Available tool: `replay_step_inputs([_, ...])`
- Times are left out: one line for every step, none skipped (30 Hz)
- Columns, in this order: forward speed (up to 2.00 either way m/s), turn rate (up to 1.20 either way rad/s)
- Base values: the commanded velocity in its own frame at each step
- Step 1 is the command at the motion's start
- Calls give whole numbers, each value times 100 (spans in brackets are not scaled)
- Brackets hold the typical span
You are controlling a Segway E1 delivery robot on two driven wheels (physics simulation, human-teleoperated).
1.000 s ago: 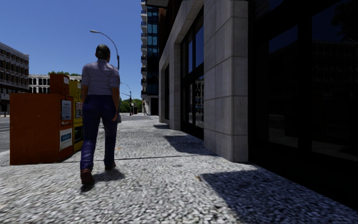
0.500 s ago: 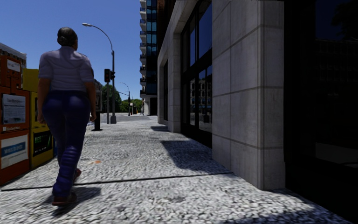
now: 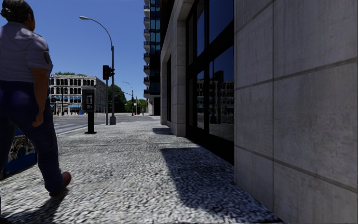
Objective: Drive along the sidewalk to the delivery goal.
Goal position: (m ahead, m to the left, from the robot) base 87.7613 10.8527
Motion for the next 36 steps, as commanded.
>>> replay_step_inputs([200,0])
replay_step_inputs([200,0])
replay_step_inputs([200,0])
replay_step_inputs([200,0])
replay_step_inputs([200,0])
replay_step_inputs([200,0])
replay_step_inputs([200,7])
replay_step_inputs([200,30])
replay_step_inputs([200,66])
replay_step_inputs([200,66])
replay_step_inputs([200,72])
replay_step_inputs([200,72])
replay_step_inputs([200,28])
replay_step_inputs([200,9])
replay_step_inputs([200,2])
replay_step_inputs([200,2])
replay_step_inputs([200,0])
replay_step_inputs([200,0])
replay_step_inputs([200,0])
replay_step_inputs([200,0])
replay_step_inputs([200,0])
replay_step_inputs([200,0])
replay_step_inputs([200,0])
replay_step_inputs([200,0])
replay_step_inputs([200,0])
replay_step_inputs([200,0])
replay_step_inputs([200,5])
replay_step_inputs([200,29])
replay_step_inputs([200,29])
replay_step_inputs([200,50])
replay_step_inputs([200,58])
replay_step_inputs([200,59])
replay_step_inputs([200,59])
replay_step_inputs([200,59])
replay_step_inputs([200,39])
replay_step_inputs([200,4])
